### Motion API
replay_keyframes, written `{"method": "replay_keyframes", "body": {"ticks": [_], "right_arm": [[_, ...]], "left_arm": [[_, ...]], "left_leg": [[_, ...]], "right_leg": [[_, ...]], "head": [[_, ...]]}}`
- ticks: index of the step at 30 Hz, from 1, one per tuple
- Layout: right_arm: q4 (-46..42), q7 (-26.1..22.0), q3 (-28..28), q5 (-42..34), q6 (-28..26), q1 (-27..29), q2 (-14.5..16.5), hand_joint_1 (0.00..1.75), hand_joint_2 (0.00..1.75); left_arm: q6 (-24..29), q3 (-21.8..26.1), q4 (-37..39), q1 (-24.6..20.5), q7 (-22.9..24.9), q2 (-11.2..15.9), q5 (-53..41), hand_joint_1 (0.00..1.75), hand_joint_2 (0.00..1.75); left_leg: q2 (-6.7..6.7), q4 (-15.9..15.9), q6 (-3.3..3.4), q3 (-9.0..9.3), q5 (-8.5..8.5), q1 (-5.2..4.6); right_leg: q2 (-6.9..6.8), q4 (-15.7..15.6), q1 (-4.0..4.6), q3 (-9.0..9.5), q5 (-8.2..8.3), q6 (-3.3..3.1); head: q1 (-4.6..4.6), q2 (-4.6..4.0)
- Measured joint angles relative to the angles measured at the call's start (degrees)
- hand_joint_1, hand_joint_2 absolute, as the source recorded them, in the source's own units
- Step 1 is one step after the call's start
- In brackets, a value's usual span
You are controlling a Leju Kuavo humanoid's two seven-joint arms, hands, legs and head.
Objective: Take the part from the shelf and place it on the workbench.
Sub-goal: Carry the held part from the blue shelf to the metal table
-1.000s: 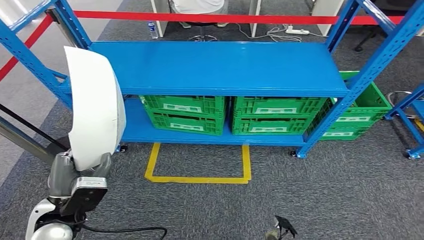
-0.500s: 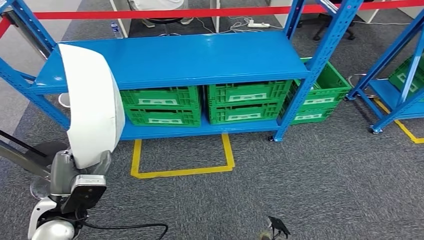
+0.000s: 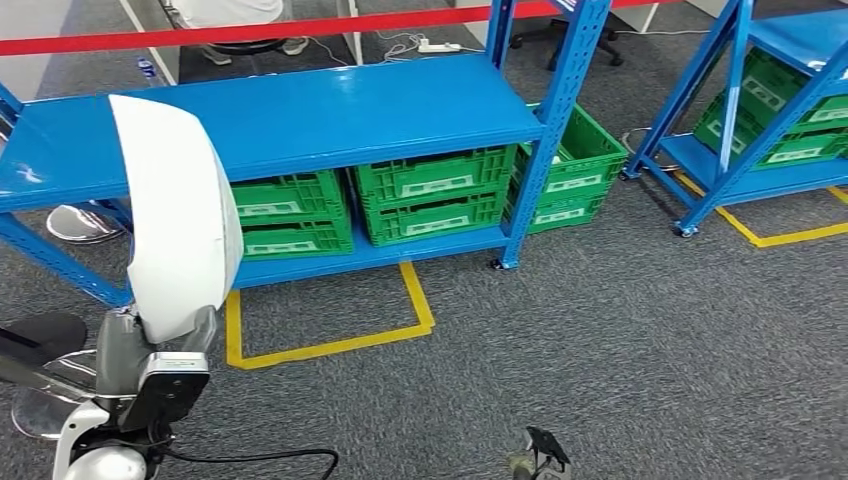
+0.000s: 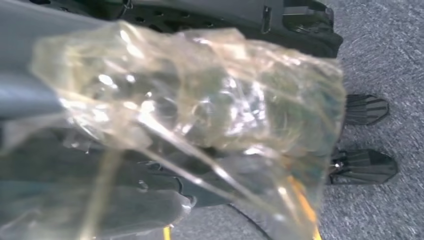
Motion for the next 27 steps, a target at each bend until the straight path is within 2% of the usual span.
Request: {"method": "replay_keyframes", "body": {"ticks": [1, 2, 3, 5, 6, 7, 8, 9, 10, 12, 13, 14, 16, 17, 18, 20, 21, 22, 23, 24, 25, 27], "right_arm": [[0.1, -0.4, 0.3, -0.4, -0.1, 0.0, 0.0, 0.00, 0.00], [0.1, -0.9, 0.6, -0.8, -0.2, 0.0, 0.0, 0.00, 0.00], [0.2, -1.3, 0.9, -1.2, -0.2, 0.0, 0.0, 0.00, 0.00], [0.4, -1.6, 1.4, -1.9, 0.0, -0.1, 0.0, 0.00, 0.00], [0.4, -2.0, 1.7, -2.3, 0.1, -0.2, 0.0, 0.00, 0.00], [0.4, -2.5, 1.9, -2.6, 0.0, -0.3, 0.0, 0.00, 0.00], [0.5, -3.0, 2.1, -2.8, -0.1, -0.2, 0.0, 0.00, 0.00], [0.5, -3.4, 2.3, -3.0, -0.3, -0.2, -0.1, 0.00, 0.00], [0.5, -3.4, 2.6, -3.2, -0.4, -0.1, -0.1, 0.00, 0.00], [0.6, -2.9, 3.0, -3.7, -0.3, -0.2, -0.1, 0.00, 0.00], [0.6, -2.6, 3.1, -3.9, -0.2, -0.2, -0.1, 0.00, 0.00], [0.6, -2.4, 3.2, -3.9, -0.3, -0.2, -0.1, 0.00, 0.00], [0.6, -2.3, 3.5, -4.2, -0.6, -0.1, -0.1, 0.00, 0.00], [0.6, -2.3, 3.6, -4.4, -0.7, -0.1, -0.1, 0.00, 0.00], [0.7, -2.3, 3.7, -4.7, -0.7, -0.1, -0.1, 0.00, 0.00], [0.7, -2.3, 4.0, -5.4, -0.5, -0.2, -0.1, 0.00, 0.00], [0.7, -2.3, 4.2, -5.5, -0.4, -0.2, -0.1, 0.00, 0.00], [0.7, -2.3, 4.4, -5.7, -0.4, -0.2, -0.1, 0.00, 0.00], [0.7, -2.3, 4.5, -5.8, -0.5, -0.2, -0.1, 0.00, 0.00], [0.7, -2.3, 4.6, -5.9, -0.6, -0.1, -0.1, 0.00, 0.00], [0.7, -2.4, 4.8, -6.0, -0.7, -0.1, -0.1, 0.00, 0.00], [0.7, -2.4, 5.1, -6.5, -0.6, -0.3, -0.1, 0.00, 0.00]], "left_arm": [[0.0, 0.0, 0.0, -0.1, 0.0, 0.0, 0.0, 1.75, 1.75], [0.0, 0.0, 0.0, -0.1, 0.0, 0.0, -0.1, 1.75, 1.75], [0.1, 0.0, 0.0, -0.1, -0.1, -0.1, -0.1, 1.75, 1.75], [0.2, 0.1, 0.0, 0.1, -0.3, -0.1, -0.1, 1.75, 1.75], [0.2, 0.1, 0.0, 0.2, -0.4, -0.1, -0.1, 1.75, 1.75], [0.2, 0.1, 0.0, 0.2, -0.4, -0.1, -0.1, 1.75, 1.75], [0.2, 0.2, 0.0, 0.3, -0.3, -0.2, -0.1, 1.75, 1.75], [0.2, 0.1, 0.0, 0.3, -0.3, -0.2, -0.1, 1.75, 1.75], [0.2, 0.1, 0.0, 0.3, -0.3, -0.2, -0.2, 1.75, 1.75], [0.2, 0.2, 0.0, 0.3, -0.3, -0.2, -0.1, 1.75, 1.75], [0.2, 0.2, 0.0, 0.2, -0.3, -0.2, -0.1, 1.75, 1.75], [0.2, 0.2, 0.0, 0.3, -0.3, -0.2, -0.2, 1.75, 1.75], [0.3, 0.2, 0.0, 0.2, -0.3, -0.2, -0.2, 1.75, 1.75], [0.3, 0.1, 0.0, 0.3, -0.3, -0.2, -0.2, 1.75, 1.75], [0.3, 0.1, 0.0, 0.3, -0.3, -0.2, -0.2, 1.75, 1.75], [0.4, 0.2, 0.0, 0.4, -0.4, -0.2, -0.1, 1.75, 1.75], [0.4, 0.2, 0.0, 0.4, -0.4, -0.2, -0.1, 1.75, 1.75], [0.4, 0.2, 0.0, 0.5, -0.3, -0.1, -0.1, 1.75, 1.75], [0.4, 0.2, 0.0, 0.5, -0.3, -0.1, -0.1, 1.75, 1.75], [0.4, 0.2, 0.0, 0.5, -0.3, -0.1, -0.1, 1.75, 1.75], [0.4, 0.2, 0.0, 0.5, -0.3, -0.1, -0.1, 1.75, 1.75], [0.4, 0.2, 0.0, 0.6, -0.3, -0.1, -0.2, 1.75, 1.75]], "left_leg": [[0.70, -0.4, 0.40, -0.09, -0.11, 0.07], [1.33, -0.7, 0.82, -0.17, -0.14, 0.14], [1.95, -0.9, 1.22, -0.32, 0.01, 0.19], [3.19, -1.0, 1.76, -0.60, 0.26, -0.04], [3.87, -1.0, 1.93, -0.76, 0.35, -0.23], [4.55, -1.0, 2.03, -0.87, 0.41, -0.40], [5.18, -1.0, 2.09, -0.93, 0.46, -0.55], [5.76, -1.0, 2.12, -0.92, 0.48, -0.67], [6.30, -0.9, 2.11, -0.86, 0.49, -0.78], [7.26, -0.9, 1.93, -0.81, 0.55, -1.08], [7.72, -0.8, 1.73, -0.89, 0.64, -1.24], [8.21, -0.7, 1.47, -1.00, 0.77, -1.37], [9.04, -0.6, 0.85, -1.10, 0.84, -1.37], [8.51, -0.3, 0.51, -1.19, 0.36, -1.27], [7.37, 1.0, 0.19, -1.60, -0.77, -1.15], [4.47, 6.8, -0.27, -3.75, -4.53, -0.95], [3.76, 10.6, -0.37, -5.25, -6.37, -0.91], [3.48, 13.6, -0.42, -6.40, -7.41, -0.89], [3.37, 14.9, -0.42, -6.82, -7.37, -0.89], [3.29, 14.1, -0.35, -6.28, -6.24, -0.89], [3.02, 11.3, -0.23, -4.81, -4.30, -0.86], [1.05, 4.2, 0.09, -1.30, -1.14, -0.65]], "right_leg": [[0.16, 0.2, -0.01, -0.52, -0.04, 0.34], [-0.40, 0.8, 0.04, -1.19, -0.57, 0.64], [-1.40, 2.5, 0.07, -2.16, -1.77, 0.88], [-3.84, 9.2, 0.03, -5.17, -5.58, 1.21], [-4.43, 13.1, -0.02, -6.79, -7.24, 1.33], [-4.69, 15.8, -0.05, -7.80, -8.04, 1.41], [-4.82, 16.5, -0.04, -7.83, -7.78, 1.42], [-5.04, 14.8, -0.01, -6.71, -6.46, 1.33], [-5.66, 11.1, 0.04, -4.60, -4.46, 1.10], [-8.18, 3.2, 0.45, -0.46, -1.66, 0.53], [-9.13, 0.9, 0.68, 0.69, -1.13, 0.23], [-9.50, 0.0, 0.88, 0.96, -1.18, -0.02], [-8.44, -0.3, 0.82, 0.69, -0.79, -0.66], [-7.84, -0.5, 0.67, 0.61, -0.48, -1.03], [-7.25, -0.6, 0.51, 0.57, -0.14, -1.45], [-6.11, -0.8, 0.33, 0.46, 0.40, -2.05], [-5.51, -0.7, 0.35, 0.29, 0.57, -2.19], [-4.86, -0.6, 0.38, 0.14, 0.68, -2.22], [-4.16, -0.5, 0.41, -0.01, 0.76, -2.19], [-3.44, -0.3, 0.42, -0.14, 0.82, -2.15], [-2.72, -0.1, 0.40, -0.22, 0.84, -2.09], [-1.39, 0.4, 0.44, -0.58, 0.82, -1.82]], "head": [[0.01, 0.00], [0.12, -0.01], [0.31, -0.01], [0.68, -0.01], [0.77, 0.00], [0.77, 0.00], [0.78, 0.00], [0.78, 0.00], [0.78, 0.00], [0.79, 0.00], [0.76, 0.00], [0.75, 0.00], [0.76, 0.00], [0.74, -0.01], [0.65, -0.01], [0.34, -0.01], [0.24, -0.01], [0.20, -0.01], [0.21, -0.01], [0.20, 0.00], [0.20, 0.00], [0.22, 0.00]]}}
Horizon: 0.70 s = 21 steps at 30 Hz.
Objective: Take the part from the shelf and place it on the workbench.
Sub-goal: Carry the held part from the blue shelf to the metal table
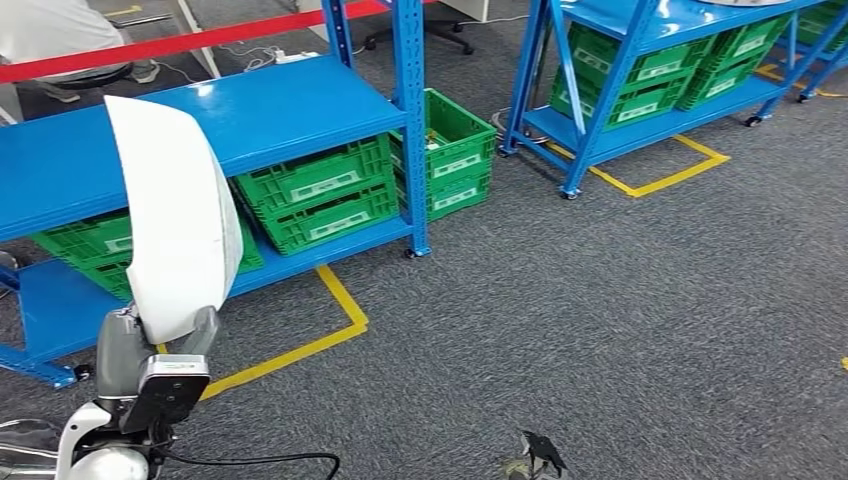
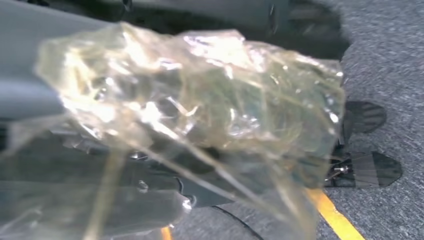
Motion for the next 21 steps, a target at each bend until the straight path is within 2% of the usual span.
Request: {"method": "replay_keyframes", "body": {"ticks": [2, 4, 5, 6, 7, 9, 10, 11, 12, 13, 14, 16, 17, 18, 20, 21], "right_arm": [[0.0, -0.1, 0.3, -0.4, 0.0, -0.2, 0.0, 0.00, 0.00], [0.0, -0.6, 0.6, -0.8, -0.1, -0.2, -0.1, 0.00, 0.00], [0.1, -0.9, 0.8, -1.0, -0.2, -0.2, -0.2, 0.00, 0.00], [0.1, -1.3, 1.0, -1.3, -0.2, -0.3, -0.3, 0.00, 0.00], [0.2, -1.6, 1.1, -1.5, -0.1, -0.3, -0.4, 0.00, 0.00], [0.2, -2.5, 1.3, -1.9, 0.0, -0.5, -0.4, 0.00, 0.00], [0.2, -3.3, 1.3, -2.0, -0.1, -0.5, -0.4, 0.00, 0.00], [0.2, -4.2, 1.3, -2.2, -0.3, -0.4, -0.4, 0.00, 0.00], [0.2, -4.8, 1.3, -2.5, -0.4, -0.3, -0.5, 0.00, 0.00], [0.2, -5.2, 1.3, -2.9, -0.5, -0.1, -0.5, 0.00, 0.00], [0.2, -5.2, 1.3, -3.3, -0.2, 0.1, -0.6, 0.00, 0.00], [0.2, -4.6, 1.3, -4.0, 0.7, 0.3, -1.0, 0.00, 0.00], [0.1, -4.4, 1.3, -4.2, 1.2, 0.4, -1.3, 0.00, 0.00], [0.1, -4.2, 1.3, -4.4, 1.6, 0.6, -1.6, 0.00, 0.00], [0.0, -4.2, 1.3, -4.7, 2.2, 1.0, -2.0, 0.00, 0.00], [-0.1, -4.2, 1.2, -4.8, 2.4, 1.1, -2.1, 0.00, 0.00]], "left_arm": [[0.0, 0.0, 0.0, 0.1, 0.0, 0.0, 0.0, 1.75, 1.75], [0.0, 0.0, 0.0, 0.1, 0.0, 0.0, 0.0, 1.75, 1.75], [0.0, 0.0, 0.0, 0.1, 0.0, 0.0, 0.0, 1.75, 1.75], [0.0, 0.0, 0.0, 0.1, 0.0, 0.0, 0.0, 1.75, 1.75], [0.0, 0.1, 0.0, 0.1, 0.1, 0.0, 0.0, 1.75, 1.75], [0.0, 0.1, 0.0, 0.3, 0.2, 0.0, -0.1, 1.75, 1.75], [0.0, 0.1, 0.0, 0.3, 0.2, 0.0, -0.1, 1.75, 1.75], [0.0, 0.1, 0.0, 0.4, 0.3, 0.0, -0.1, 1.75, 1.75], [0.0, 0.1, 0.0, 0.4, 0.4, 0.0, -0.1, 1.75, 1.75], [-0.1, 0.1, 0.0, 0.3, 0.4, 0.0, -0.1, 1.75, 1.75], [-0.1, 0.0, 0.0, 0.3, 0.4, 0.0, -0.1, 1.75, 1.75], [-0.2, -0.4, 0.0, 0.1, 0.4, 0.0, -0.3, 1.75, 1.75], [-0.2, -0.6, 0.1, 0.0, 0.4, 0.0, -0.4, 1.75, 1.75], [-0.2, -0.9, 0.1, -0.1, 0.4, 0.0, -0.5, 1.75, 1.75], [0.0, -1.4, 0.2, -0.3, 0.5, 0.1, -0.5, 1.75, 1.75], [0.0, -1.6, 0.3, -0.4, 0.5, 0.1, -0.5, 1.75, 1.75]], "left_leg": [[-1.52, -3.7, 0.40, 1.53, 0.52, 0.12], [-0.84, -4.3, 0.93, 1.40, 0.45, 0.13], [-0.26, -4.5, 1.27, 1.33, 0.67, 0.22], [0.35, -4.7, 1.61, 1.27, 0.88, 0.34], [1.03, -4.9, 1.89, 1.19, 1.05, 0.42], [2.42, -4.9, 2.15, 0.94, 1.19, 0.27], [3.16, -4.9, 2.18, 0.84, 1.21, 0.18], [3.87, -4.9, 2.21, 0.79, 1.23, 0.14], [4.52, -4.8, 2.21, 0.78, 1.25, 0.12], [5.12, -4.8, 2.19, 0.82, 1.25, 0.12], [5.64, -4.8, 2.13, 0.88, 1.24, 0.10], [6.48, -4.7, 1.75, 0.90, 1.25, -0.16], [6.89, -4.7, 1.49, 0.87, 1.29, -0.29], [7.36, -4.7, 1.21, 0.84, 1.37, -0.39], [7.94, -4.6, 0.59, 0.91, 1.20, -0.28], [7.21, -3.9, 0.26, 0.70, 0.47, -0.16]], "right_leg": [[1.12, 0.5, 0.02, -0.88, 0.19, 0.68], [2.09, 0.5, -0.04, -1.80, 0.62, 1.49], [1.92, 0.6, -0.02, -2.20, 0.50, 1.81], [1.04, 1.6, 0.03, -2.84, -0.25, 2.11], [-0.24, 3.7, 0.06, -3.93, -1.67, 2.39], [-2.78, 11.0, -0.14, -7.02, -5.64, 2.97], [-3.25, 14.4, -0.26, -8.39, -7.02, 3.17], [-3.45, 16.2, -0.34, -8.97, -7.44, 3.30], [-3.60, 15.8, -0.39, -8.44, -6.72, 3.36], [-3.94, 13.1, -0.42, -6.76, -5.09, 3.31], [-4.90, 8.9, -0.39, -4.36, -3.24, 3.18], [-7.22, 1.7, 0.04, -0.51, -1.18, 2.67], [-7.91, 0.2, 0.25, 0.25, -1.01, 2.37], [-7.80, -0.1, 0.46, 0.18, -1.10, 2.07], [-6.57, -0.3, 0.38, -0.05, -0.66, 1.32], [-5.96, -0.5, 0.26, -0.06, -0.37, 0.88]], "head": [[0.01, 0.00], [-0.02, 0.00], [0.02, -0.01], [0.24, -0.01], [0.47, -0.01], [0.92, 0.00], [0.93, 0.00], [0.94, 0.00], [0.94, 0.00], [0.95, 0.00], [0.95, 0.00], [0.92, 0.00], [0.89, 0.00], [0.86, 0.00], [0.83, 0.00], [0.70, 0.00]]}}
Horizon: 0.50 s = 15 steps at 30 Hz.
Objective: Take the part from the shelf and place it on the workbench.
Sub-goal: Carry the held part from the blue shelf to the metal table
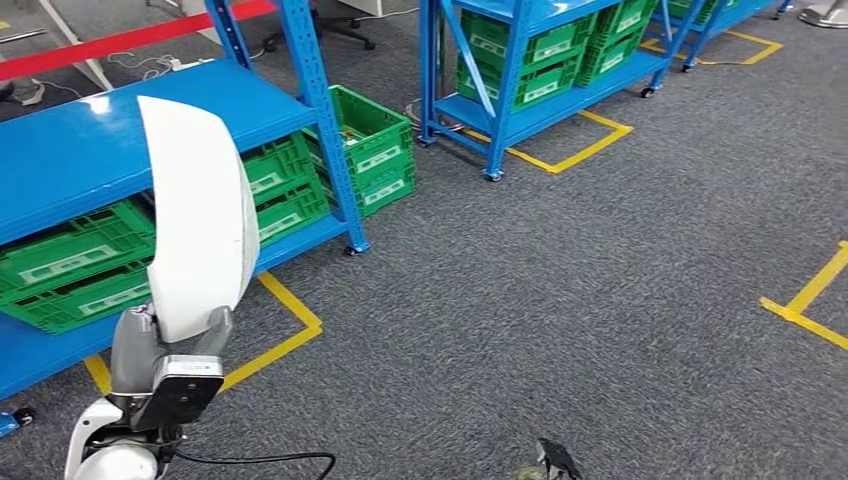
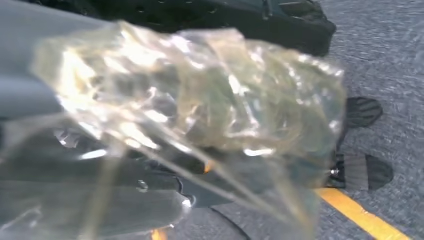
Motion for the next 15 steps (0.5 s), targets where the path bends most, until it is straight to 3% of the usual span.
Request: {"method": "replay_keyframes", "body": {"ticks": [2, 4, 5, 6, 8, 10, 12, 14, 15], "right_arm": [[-0.4, 0.0, 0.0, -0.1, 0.1, 0.2, -0.2, 0.00, 0.00], [-1.0, 0.0, -0.1, -0.1, 0.0, 0.5, -0.5, 0.00, 0.00], [-1.3, -0.1, -0.1, -0.1, -0.1, 0.7, -0.7, 0.00, 0.00], [-1.5, -0.3, -0.1, -0.1, -0.1, 0.9, -1.0, 0.00, 0.00], [-2.0, -1.1, -0.2, -0.2, 0.0, 1.2, -1.4, 0.00, 0.00], [-2.6, -1.7, -0.2, -0.3, 0.2, 1.3, -1.7, 0.00, 0.00], [-3.3, -2.0, -0.3, -0.2, 0.0, 1.4, -1.8, 0.00, 0.00], [-3.7, -2.6, -0.3, 0.2, -0.4, 1.6, -2.0, 0.00, 0.00], [-3.7, -3.0, -0.3, 0.3, -0.4, 1.8, -2.2, 0.00, 0.00]], "left_arm": [[0.2, -0.4, 0.0, -0.2, 0.2, 0.2, 0.0, 1.75, 1.75], [0.4, -1.0, 0.1, -0.3, 0.6, 0.5, 0.0, 1.75, 1.75], [0.6, -1.4, 0.2, -0.4, 0.8, 0.6, 0.1, 1.75, 1.75], [0.8, -1.7, 0.3, -0.5, 0.9, 0.8, 0.1, 1.75, 1.75], [1.0, -2.3, 0.5, -0.9, 0.9, 1.0, 0.3, 1.75, 1.75], [1.1, -2.7, 0.7, -1.3, 1.0, 1.2, 0.6, 1.75, 1.75], [1.3, -3.1, 0.7, -1.5, 1.3, 1.4, 1.0, 1.75, 1.75], [1.5, -3.2, 0.8, -1.7, 1.4, 1.5, 1.4, 1.75, 1.75], [1.5, -3.3, 0.8, -1.8, 1.4, 1.5, 1.6, 1.75, 1.75]], "left_leg": [[-2.74, 4.6, -0.47, -1.78, -3.17, 0.23], [-4.51, 11.8, -0.65, -4.86, -6.51, 0.28], [-4.76, 14.0, -0.67, -5.87, -6.91, 0.28], [-4.88, 14.5, -0.63, -6.07, -6.24, 0.28], [-5.49, 9.5, -0.35, -3.75, -2.32, 0.29], [-7.99, 2.9, 0.12, -0.78, 0.22, 0.46], [-9.56, 0.2, 0.50, 0.19, 0.27, 0.42], [-8.59, -0.4, 0.94, 0.20, 0.48, 0.39], [-7.94, -0.7, 1.24, 0.31, 0.70, 0.50]], "right_leg": [[1.20, -0.3, -0.27, 0.14, 0.56, -0.79], [2.48, -0.2, -0.23, -0.04, 0.78, -1.13], [3.20, -0.2, -0.17, -0.10, 0.82, -1.18], [3.93, -0.1, -0.13, -0.14, 0.84, -1.21], [5.42, 0.2, -0.11, -0.16, 0.81, -1.14], [6.79, 0.8, -0.12, -0.61, 0.73, -0.79], [7.98, 1.2, -0.39, -1.56, 0.94, -0.01], [9.06, 1.1, -0.70, -2.28, 1.30, 0.83], [8.72, 1.4, -0.66, -2.61, 1.09, 1.15]], "head": [[-0.40, -0.01], [-0.66, -0.01], [-0.70, 0.00], [-0.69, 0.00], [-0.69, 0.00], [-0.65, -0.01], [-0.62, -0.01], [-0.65, 0.00], [-0.62, 0.00]]}}
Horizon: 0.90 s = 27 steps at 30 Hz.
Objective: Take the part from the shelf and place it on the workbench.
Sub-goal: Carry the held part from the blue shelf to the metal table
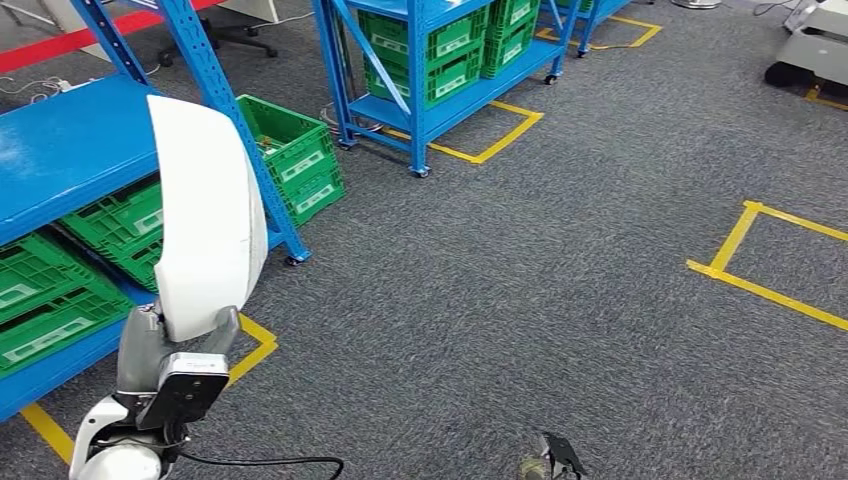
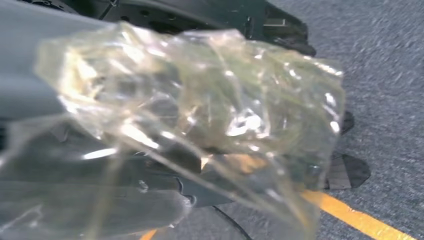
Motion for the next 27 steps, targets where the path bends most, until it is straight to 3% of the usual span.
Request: {"method": "replay_keyframes", "body": {"ticks": [2, 4, 6, 7, 10, 12, 14, 16, 17, 19, 20, 21, 22, 23, 25, 27], "right_arm": [[0.0, -0.5, 0.1, 0.5, -0.4, -0.1, -0.2, 0.00, 0.00], [0.4, -0.6, 0.4, 1.3, -1.3, -0.6, -0.1, 0.00, 0.00], [1.1, -0.6, 1.1, 1.8, -1.9, -1.1, 0.3, 0.00, 0.00], [1.5, -0.6, 1.4, 1.7, -1.8, -1.3, 0.5, 0.00, 0.00], [2.0, -0.3, 1.8, 1.1, -1.4, -1.5, 0.8, 0.00, 0.00], [2.2, 0.1, 1.9, 0.7, -1.2, -1.8, 1.0, 0.00, 0.00], [2.3, 0.2, 2.1, 0.6, -1.3, -1.8, 1.2, 0.00, 0.00], [2.4, 0.2, 2.4, 0.6, -1.6, -1.8, 1.3, 0.00, 0.00], [2.4, 0.3, 2.6, 0.5, -1.7, -1.9, 1.4, 0.00, 0.00], [2.5, 0.3, 2.8, 0.1, -2.0, -1.9, 1.6, 0.00, 0.00], [2.6, 0.3, 2.8, -0.1, -2.0, -1.9, 1.7, 0.00, 0.00], [2.6, 0.3, 2.9, -0.3, -2.1, -1.9, 1.8, 0.00, 0.00], [2.7, 0.3, 2.9, -0.4, -2.2, -1.9, 1.9, 0.00, 0.00], [2.7, 0.3, 2.9, -0.5, -2.3, -2.0, 1.9, 0.00, 0.00], [2.8, 0.3, 3.1, -0.5, -2.9, -2.0, 2.1, 0.00, 0.00], [3.0, 0.3, 3.2, -0.4, -3.2, -2.1, 2.2, 0.00, 0.00]], "left_arm": [[0.3, 0.1, 0.1, 0.1, -0.1, 0.0, 0.3, 1.75, 1.75], [0.3, 0.6, 0.2, 0.8, -0.1, 0.1, 0.9, 1.75, 1.75], [-0.6, 1.6, 0.2, 1.7, -0.2, 0.1, 1.4, 1.75, 1.75], [-1.2, 2.2, 0.2, 1.9, -0.3, 0.1, 1.4, 1.75, 1.75], [-2.4, 3.2, 0.2, 2.0, -0.5, -0.2, 1.1, 1.75, 1.75], [-2.7, 3.6, 0.2, 2.0, -0.5, -0.4, 0.9, 1.75, 1.75], [-2.8, 3.8, 0.2, 2.0, -0.5, -0.6, 0.9, 1.75, 1.75], [-2.8, 4.1, 0.2, 1.9, -0.4, -0.7, 0.9, 1.75, 1.75], [-2.8, 4.2, 0.2, 1.9, -0.3, -0.8, 0.9, 1.75, 1.75], [-2.8, 4.4, 0.3, 2.0, -0.3, -0.9, 0.9, 1.75, 1.75], [-2.8, 4.5, 0.3, 2.1, -0.3, -0.9, 0.9, 1.75, 1.75], [-2.8, 4.5, 0.4, 2.1, -0.3, -0.9, 0.9, 1.75, 1.75], [-2.8, 4.5, 0.4, 2.1, -0.3, -0.9, 0.9, 1.75, 1.75], [-2.8, 4.5, 0.5, 2.1, -0.3, -0.9, 0.9, 1.75, 1.75], [-2.8, 4.4, 0.5, 2.1, -0.3, -0.9, 0.9, 1.75, 1.75], [-2.8, 4.4, 0.6, 2.1, -0.3, -0.9, 0.9, 1.75, 1.75]], "left_leg": [[1.44, -0.6, 0.47, 0.16, 0.38, 0.27], [2.97, -0.7, 0.58, 0.08, 0.41, 0.07], [4.50, -0.6, 0.58, 0.02, 0.37, -0.03], [5.11, -0.6, 0.55, 0.02, 0.35, -0.03], [6.49, -0.6, 0.11, 0.15, 0.23, -0.20], [7.28, -0.5, -0.51, 0.17, 0.24, -0.44], [8.03, -0.5, -1.22, 0.24, 0.23, -0.40], [6.71, 0.6, -1.82, -0.09, -1.01, -0.17], [5.50, 2.7, -1.99, -0.92, -2.50, -0.07], [3.58, 9.8, -2.00, -4.01, -6.26, -0.06], [3.27, 12.9, -1.95, -5.47, -7.37, -0.08], [3.11, 14.6, -1.87, -6.27, -7.45, -0.10], [2.99, 14.2, -1.73, -6.09, -6.37, -0.11], [2.73, 11.8, -1.55, -4.99, -4.47, -0.11], [0.48, 5.1, -1.09, -1.94, -0.98, 0.03], [-1.41, 1.1, -0.82, -0.33, -0.18, 0.09]], "right_leg": [[-2.43, 3.5, 0.08, -1.93, -2.33, 0.60], [-5.20, 10.4, -0.13, -5.12, -5.77, 1.13], [-6.24, 13.8, -0.42, -6.49, -6.43, 1.44], [-6.59, 12.5, -0.51, -5.62, -5.31, 1.49], [-9.19, 2.0, -0.33, 0.45, -1.14, 1.10], [-10.14, -0.9, 0.07, 2.01, -0.82, 0.52], [-9.07, -1.1, 0.18, 1.86, -0.53, -0.23], [-7.99, -1.4, 0.02, 1.89, -0.11, -1.04], [-7.46, -1.6, -0.08, 1.95, 0.07, -1.43], [-6.26, -1.6, 0.05, 1.83, 0.17, -1.84], [-5.55, -1.5, 0.15, 1.80, 0.20, -1.95], [-4.80, -1.5, 0.25, 1.79, 0.21, -1.98], [-4.03, -1.4, 0.32, 1.80, 0.22, -1.99], [-3.25, -1.3, 0.36, 1.83, 0.21, -1.97], [-1.76, -0.8, 0.40, 1.61, 0.10, -1.76], [-0.49, -0.4, 0.30, 0.88, 0.14, -1.18]], "head": [[0.43, 0.00], [0.82, 0.00], [0.83, 0.00], [0.83, 0.00], [0.83, 0.00], [0.78, 0.00], [0.76, 0.00], [0.65, -0.01], [0.52, -0.01], [0.35, 0.00], [0.32, 0.00], [0.33, 0.00], [0.33, 0.00], [0.33, 0.00], [0.36, 0.00], [0.37, 0.00]]}}
